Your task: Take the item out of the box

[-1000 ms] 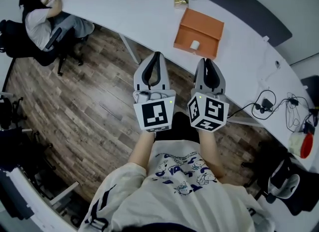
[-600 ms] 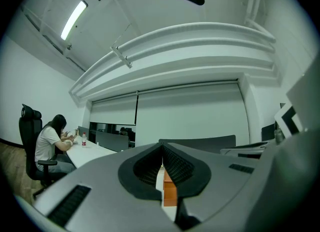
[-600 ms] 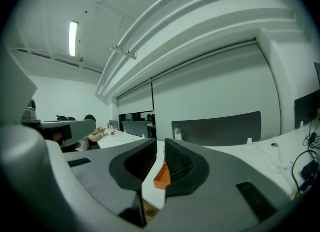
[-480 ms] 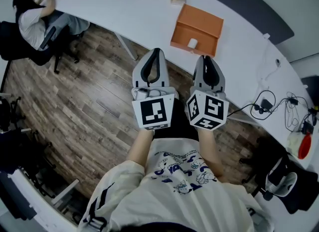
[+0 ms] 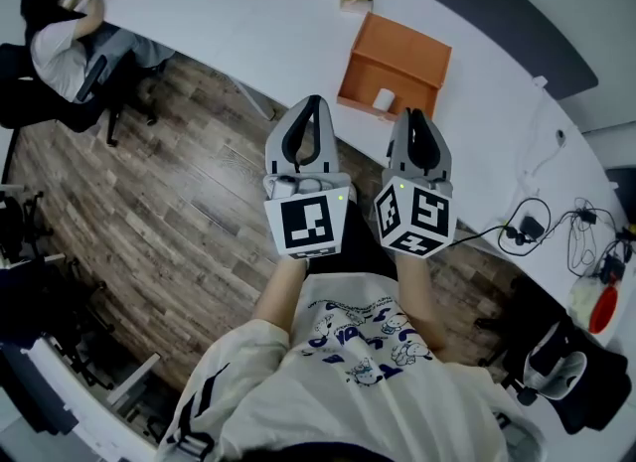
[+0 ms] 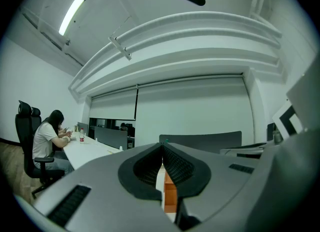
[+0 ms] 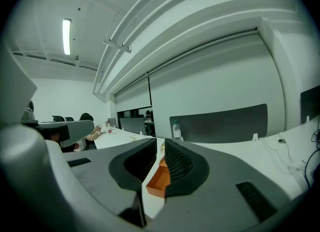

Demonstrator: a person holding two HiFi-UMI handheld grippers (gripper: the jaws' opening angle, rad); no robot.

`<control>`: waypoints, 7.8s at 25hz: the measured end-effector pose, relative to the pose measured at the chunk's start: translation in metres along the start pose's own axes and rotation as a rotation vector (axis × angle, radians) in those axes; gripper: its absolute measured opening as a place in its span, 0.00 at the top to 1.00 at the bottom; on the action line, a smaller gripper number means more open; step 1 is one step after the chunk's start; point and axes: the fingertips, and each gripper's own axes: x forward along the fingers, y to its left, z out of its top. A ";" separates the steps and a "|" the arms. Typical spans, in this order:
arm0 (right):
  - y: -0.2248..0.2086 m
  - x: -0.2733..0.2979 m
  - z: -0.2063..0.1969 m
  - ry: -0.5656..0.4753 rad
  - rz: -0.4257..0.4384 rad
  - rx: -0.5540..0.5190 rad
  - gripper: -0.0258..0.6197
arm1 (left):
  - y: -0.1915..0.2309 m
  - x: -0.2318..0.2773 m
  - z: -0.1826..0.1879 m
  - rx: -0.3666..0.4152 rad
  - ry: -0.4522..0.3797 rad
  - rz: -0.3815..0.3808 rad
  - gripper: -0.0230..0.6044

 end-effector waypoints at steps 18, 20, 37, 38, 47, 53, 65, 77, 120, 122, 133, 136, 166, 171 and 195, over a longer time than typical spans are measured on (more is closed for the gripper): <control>-0.045 0.091 -0.034 0.115 -0.035 0.039 0.86 | -0.019 0.098 -0.062 0.003 0.162 -0.049 0.93; -0.050 0.097 -0.038 0.126 -0.038 0.045 0.86 | -0.022 0.104 -0.068 0.004 0.175 -0.053 0.93; -0.093 0.137 -0.061 0.189 -0.071 0.078 0.86 | -0.057 0.153 -0.110 0.020 0.300 -0.125 0.93; -0.095 0.139 -0.063 0.194 -0.073 0.079 0.86 | -0.059 0.156 -0.115 0.022 0.312 -0.129 0.93; -0.117 0.158 -0.077 0.237 -0.088 0.101 0.86 | -0.075 0.177 -0.139 0.022 0.385 -0.161 0.93; -0.131 0.167 -0.087 0.262 -0.101 0.116 0.86 | -0.084 0.187 -0.155 0.032 0.447 -0.177 0.93; -0.149 0.179 -0.101 0.303 -0.130 0.139 0.86 | -0.095 0.198 -0.195 0.081 0.614 -0.200 0.93; -0.160 0.182 -0.118 0.340 -0.155 0.172 0.86 | -0.107 0.197 -0.221 0.063 0.710 -0.240 0.93; -0.181 0.188 -0.144 0.389 -0.210 0.295 0.86 | -0.141 0.185 -0.289 0.177 1.020 -0.436 0.67; -0.182 0.188 -0.145 0.392 -0.210 0.307 0.86 | -0.143 0.183 -0.292 0.196 1.047 -0.462 0.67; -0.187 0.191 -0.148 0.406 -0.208 0.343 0.86 | -0.146 0.181 -0.307 0.221 1.183 -0.495 0.59; -0.190 0.192 -0.148 0.407 -0.205 0.346 0.86 | -0.146 0.180 -0.311 0.246 1.221 -0.499 0.57; -0.202 0.195 -0.158 0.440 -0.205 0.357 0.86 | -0.155 0.175 -0.329 0.319 1.348 -0.593 0.63; -0.201 0.195 -0.160 0.446 -0.200 0.349 0.86 | -0.155 0.174 -0.329 0.323 1.341 -0.589 0.64; -0.192 0.189 -0.146 0.429 -0.228 0.290 0.86 | -0.147 0.189 -0.305 0.205 1.232 -0.565 0.66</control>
